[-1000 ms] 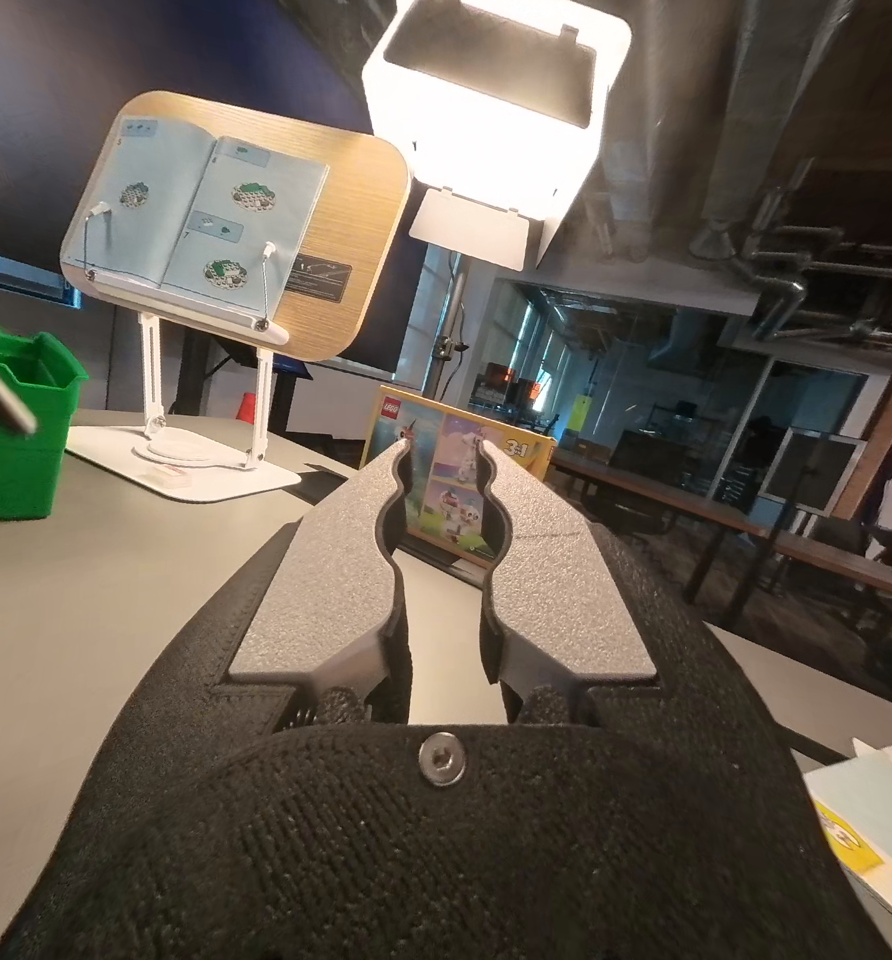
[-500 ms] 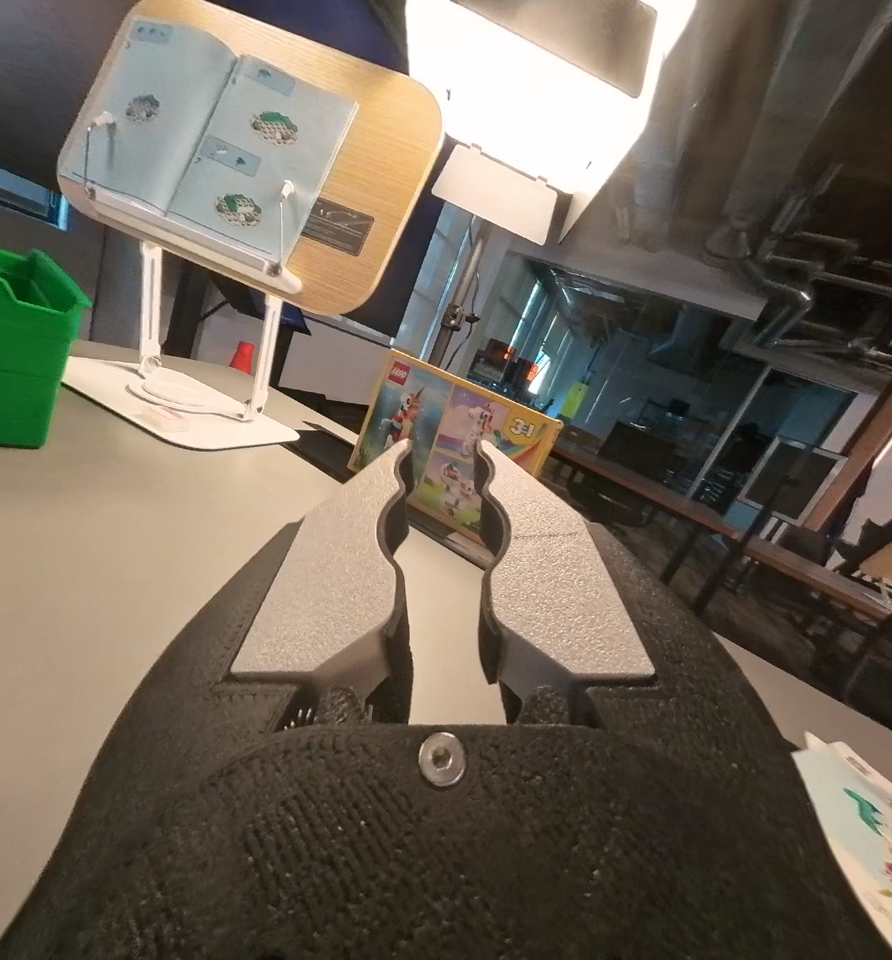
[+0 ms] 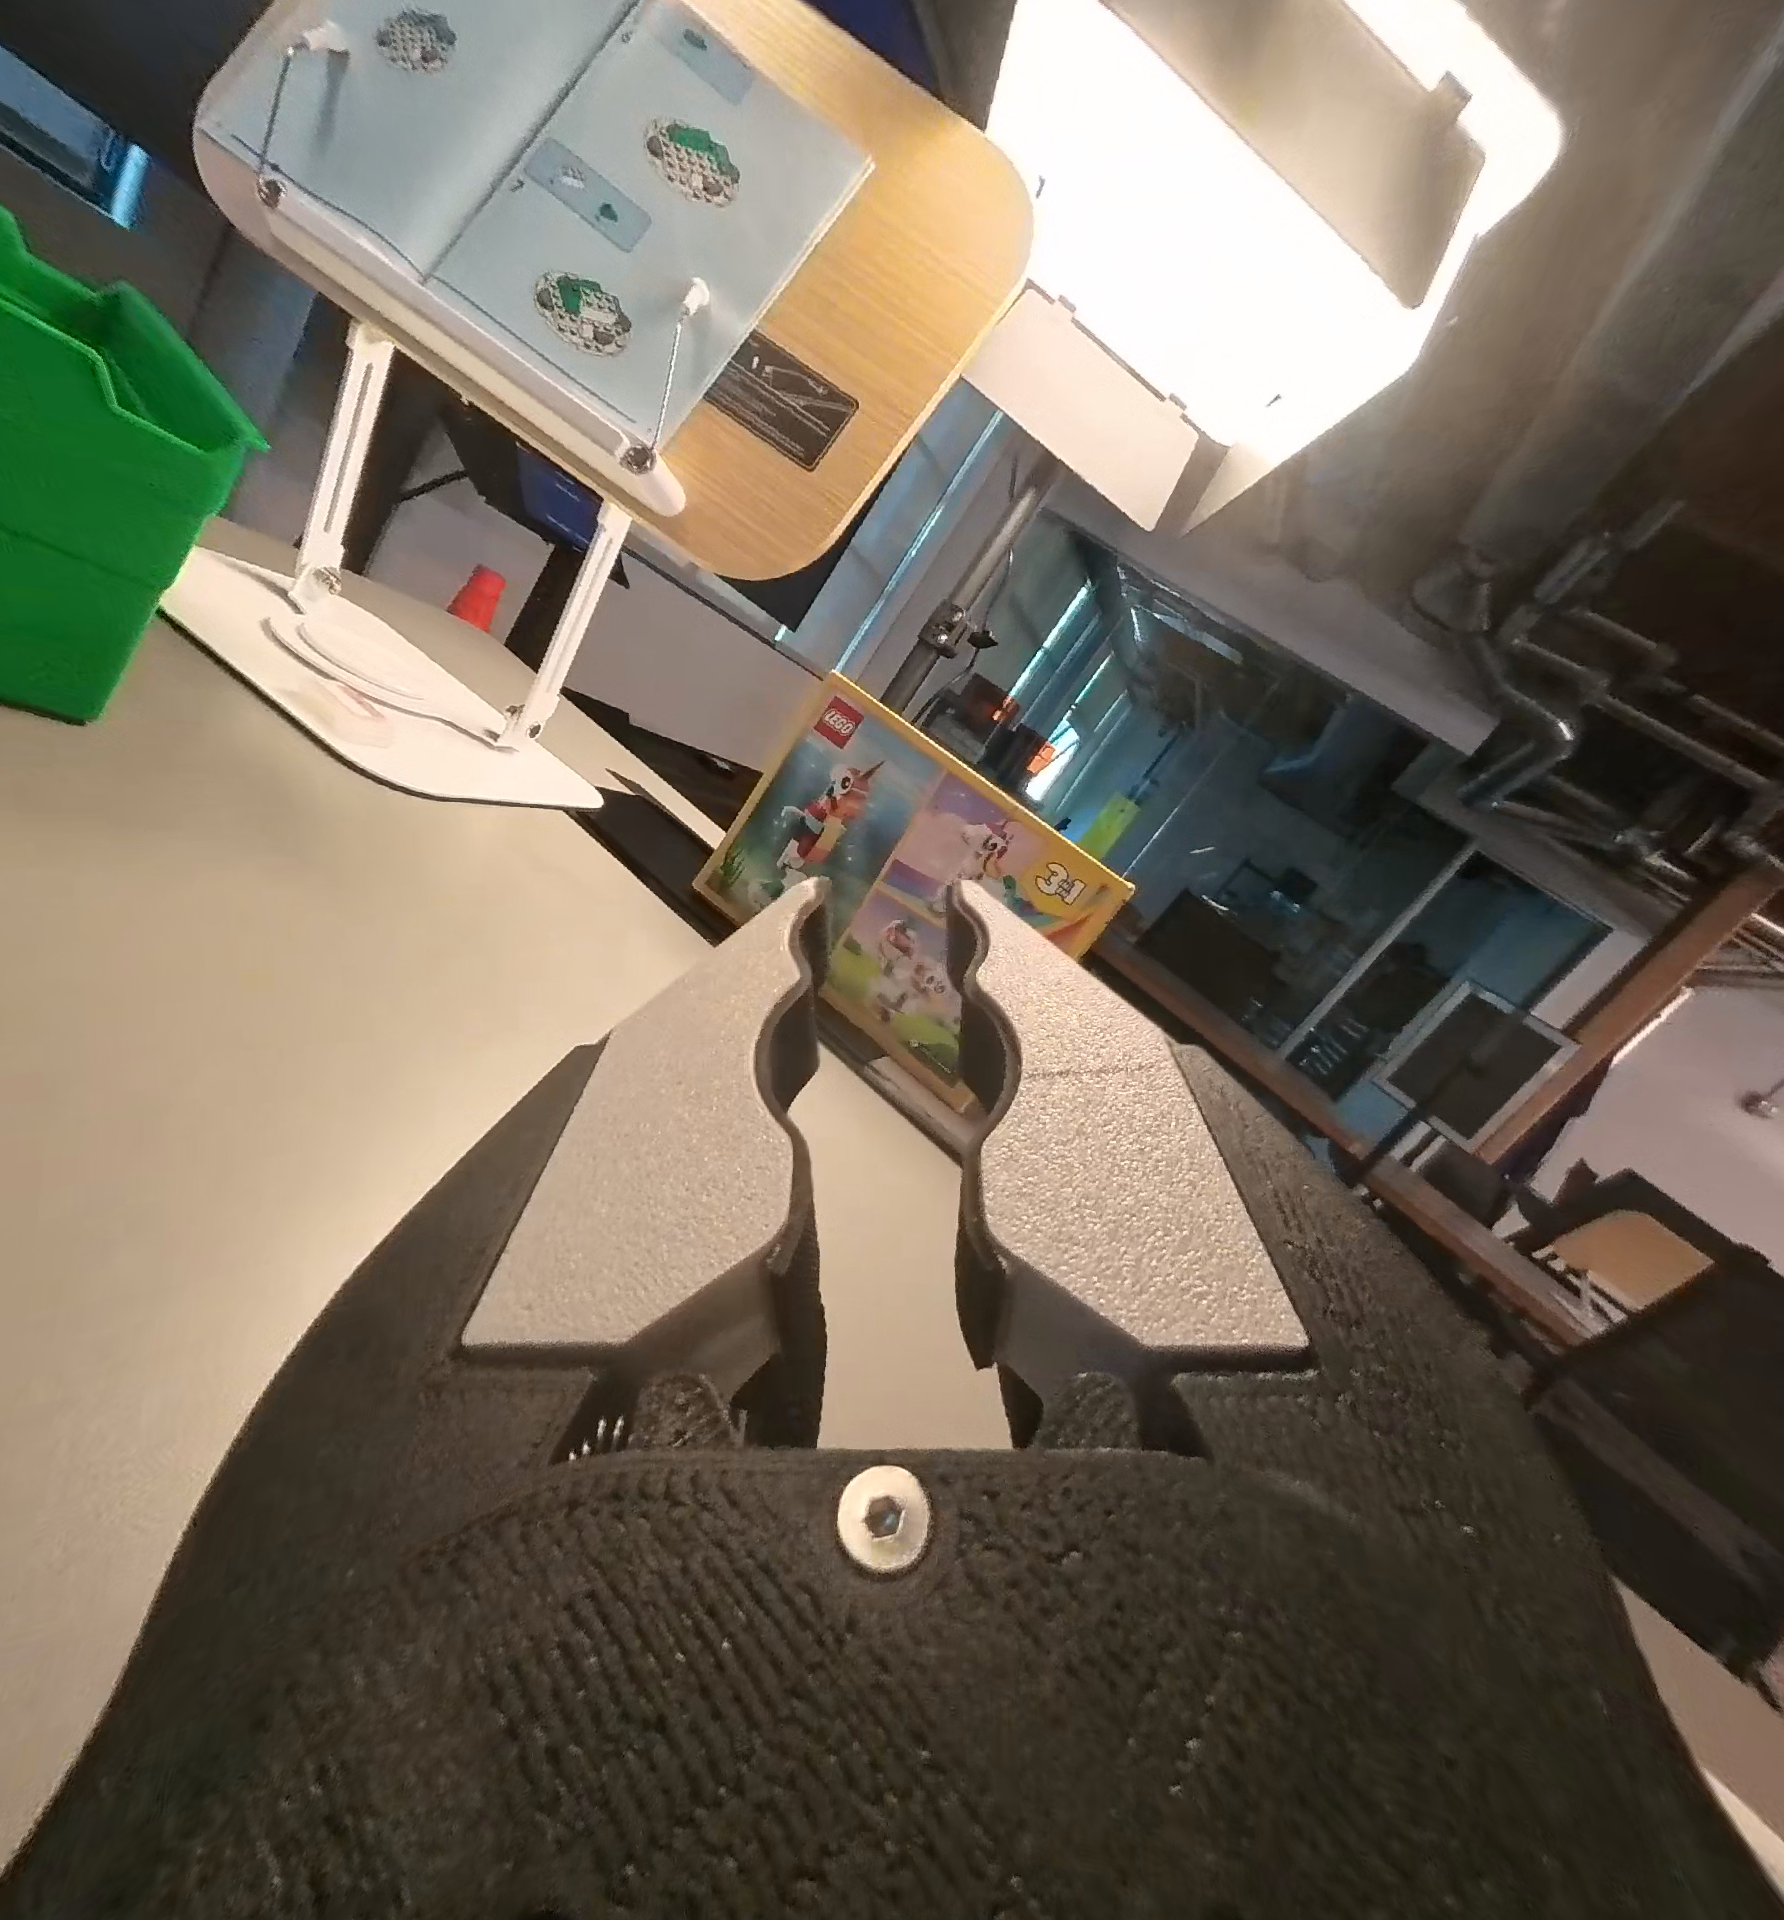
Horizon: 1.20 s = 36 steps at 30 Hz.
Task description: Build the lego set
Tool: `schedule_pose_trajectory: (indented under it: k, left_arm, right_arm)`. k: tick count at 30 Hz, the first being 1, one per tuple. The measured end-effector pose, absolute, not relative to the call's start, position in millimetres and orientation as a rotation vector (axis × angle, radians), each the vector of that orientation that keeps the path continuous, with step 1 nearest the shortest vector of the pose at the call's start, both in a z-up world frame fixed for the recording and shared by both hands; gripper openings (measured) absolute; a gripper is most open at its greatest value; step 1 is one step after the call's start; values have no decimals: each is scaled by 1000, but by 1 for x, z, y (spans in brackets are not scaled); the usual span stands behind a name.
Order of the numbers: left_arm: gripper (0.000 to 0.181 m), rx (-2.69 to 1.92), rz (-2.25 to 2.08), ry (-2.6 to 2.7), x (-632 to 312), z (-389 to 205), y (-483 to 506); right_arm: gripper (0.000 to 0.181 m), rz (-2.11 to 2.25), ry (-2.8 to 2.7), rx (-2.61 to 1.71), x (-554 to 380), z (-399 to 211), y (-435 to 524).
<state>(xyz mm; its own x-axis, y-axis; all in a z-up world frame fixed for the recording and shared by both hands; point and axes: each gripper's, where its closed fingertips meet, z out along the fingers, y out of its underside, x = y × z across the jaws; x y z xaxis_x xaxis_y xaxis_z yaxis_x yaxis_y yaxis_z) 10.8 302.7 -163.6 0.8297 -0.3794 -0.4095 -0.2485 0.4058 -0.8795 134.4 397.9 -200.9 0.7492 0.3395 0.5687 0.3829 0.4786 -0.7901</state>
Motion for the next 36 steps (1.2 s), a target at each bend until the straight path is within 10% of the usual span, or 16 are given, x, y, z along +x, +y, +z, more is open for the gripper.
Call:
schedule_pose_trajectory:
  k: [25,30,36]
  left_arm:
    - [0,-1183,-170,540,-6,-162,305]
    - [0,-1179,-177,553,-3,-161,303]
    - [0,-1183,-182,576,3,-164,302]
  right_arm:
    - [27,509,-1199,-1278,117,-239,276]
    - [73,901,-1436,-1564,98,-277,231]
    - [79,782,-1595,-1640,86,-308,220]
